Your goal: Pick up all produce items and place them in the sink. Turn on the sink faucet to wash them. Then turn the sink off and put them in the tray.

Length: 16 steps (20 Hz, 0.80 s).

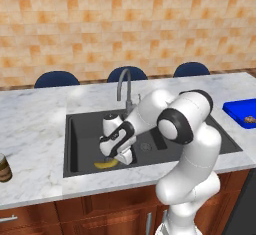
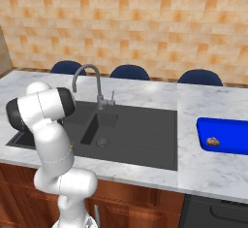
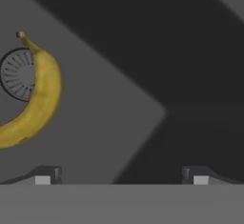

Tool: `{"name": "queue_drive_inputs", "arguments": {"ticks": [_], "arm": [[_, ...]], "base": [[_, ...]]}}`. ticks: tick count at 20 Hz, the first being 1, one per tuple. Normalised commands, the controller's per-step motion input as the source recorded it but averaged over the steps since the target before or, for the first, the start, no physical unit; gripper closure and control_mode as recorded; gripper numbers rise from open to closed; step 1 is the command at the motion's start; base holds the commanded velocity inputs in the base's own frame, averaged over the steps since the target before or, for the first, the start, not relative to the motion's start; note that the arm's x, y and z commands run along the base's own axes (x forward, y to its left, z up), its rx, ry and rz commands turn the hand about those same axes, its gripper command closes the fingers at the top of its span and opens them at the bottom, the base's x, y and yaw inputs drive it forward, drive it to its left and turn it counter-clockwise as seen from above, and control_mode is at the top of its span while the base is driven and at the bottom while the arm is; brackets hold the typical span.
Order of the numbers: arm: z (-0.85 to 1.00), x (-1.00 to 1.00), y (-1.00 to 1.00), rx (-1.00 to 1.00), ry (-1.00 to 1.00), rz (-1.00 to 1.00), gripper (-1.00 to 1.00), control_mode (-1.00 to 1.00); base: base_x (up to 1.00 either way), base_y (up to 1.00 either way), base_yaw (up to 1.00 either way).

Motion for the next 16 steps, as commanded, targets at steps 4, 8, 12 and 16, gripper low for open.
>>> {"name": "queue_drive_inputs", "arguments": {"ticks": [4, 8, 12, 16], "arm": [[-0.32, 0.13, -0.11, 0.06, -0.04, 0.0, -1.0, -1.0], [-0.35, 0.15, -0.16, 0.05, -0.04, 0.04, -1.0, -1.0], [-0.24, 0.11, -0.15, 0.05, -0.1, 0.05, -1.0, -1.0], [-0.31, 0.08, -0.12, 0.04, -0.11, 0.05, -1.0, -1.0]], "base": [[0.0, 0.0, 0.0], [0.0, 0.0, 0.0], [0.0, 0.0, 0.0], [0.0, 0.0, 0.0]]}}
